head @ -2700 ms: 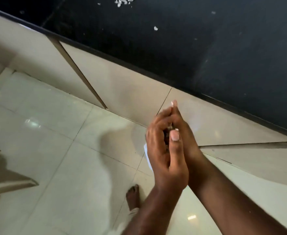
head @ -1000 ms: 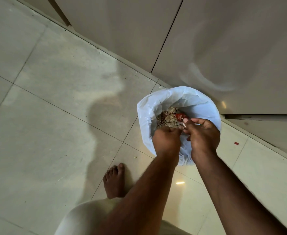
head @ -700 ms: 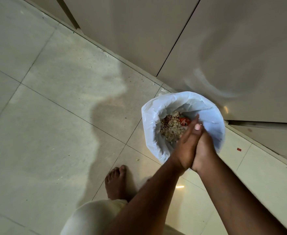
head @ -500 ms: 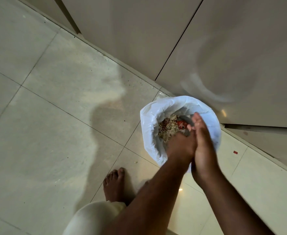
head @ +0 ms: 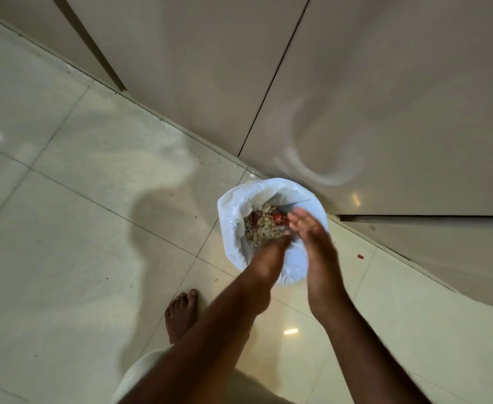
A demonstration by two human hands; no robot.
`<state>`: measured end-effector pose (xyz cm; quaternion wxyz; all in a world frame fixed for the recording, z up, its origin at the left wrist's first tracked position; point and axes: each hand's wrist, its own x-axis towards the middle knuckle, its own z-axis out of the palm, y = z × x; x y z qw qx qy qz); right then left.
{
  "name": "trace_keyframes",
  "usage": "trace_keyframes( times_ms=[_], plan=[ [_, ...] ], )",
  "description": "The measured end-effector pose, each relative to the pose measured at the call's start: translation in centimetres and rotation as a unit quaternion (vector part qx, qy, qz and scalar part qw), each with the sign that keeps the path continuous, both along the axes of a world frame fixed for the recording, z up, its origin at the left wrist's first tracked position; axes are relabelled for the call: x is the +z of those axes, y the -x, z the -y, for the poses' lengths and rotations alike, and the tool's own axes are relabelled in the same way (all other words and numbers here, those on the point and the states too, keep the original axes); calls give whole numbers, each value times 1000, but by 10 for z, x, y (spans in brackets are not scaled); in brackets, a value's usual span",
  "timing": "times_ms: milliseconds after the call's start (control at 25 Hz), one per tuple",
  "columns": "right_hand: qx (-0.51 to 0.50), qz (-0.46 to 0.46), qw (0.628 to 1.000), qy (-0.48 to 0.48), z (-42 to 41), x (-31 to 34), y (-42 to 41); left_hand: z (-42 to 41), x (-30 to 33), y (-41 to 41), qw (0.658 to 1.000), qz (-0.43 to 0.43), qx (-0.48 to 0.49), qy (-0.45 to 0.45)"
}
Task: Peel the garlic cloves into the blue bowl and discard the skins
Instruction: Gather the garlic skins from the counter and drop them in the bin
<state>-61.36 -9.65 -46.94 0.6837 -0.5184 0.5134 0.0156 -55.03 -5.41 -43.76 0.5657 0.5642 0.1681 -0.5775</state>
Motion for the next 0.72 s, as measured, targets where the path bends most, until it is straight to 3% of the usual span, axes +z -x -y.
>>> trace_keyframes(
  times_ms=[40,200,280,360,440,520,600,720],
  plan=[
    [38,-19,998,51,-2,3,8,-28,-6,5,999,-16,-7,-27],
    [48,-165,984,52,4,51,27,-29,73,-11,983,176,-38,17],
    [149,-171,959,171,-4,101,31,-32,127,-25,959,273,-72,10],
    [192,-115,938,264,-19,163,25,-45,175,-37,919,385,-85,-12],
    [235,-48,936,259,-33,227,18,-58,238,-42,884,464,-46,26],
    [288,-8,924,250,-38,291,2,-69,291,-52,866,500,-16,30],
    [311,29,900,303,-35,345,-19,-74,334,-67,853,521,-18,-5],
    [262,84,890,363,-25,419,-61,-78,389,-99,841,540,-15,-27]
  ],
)
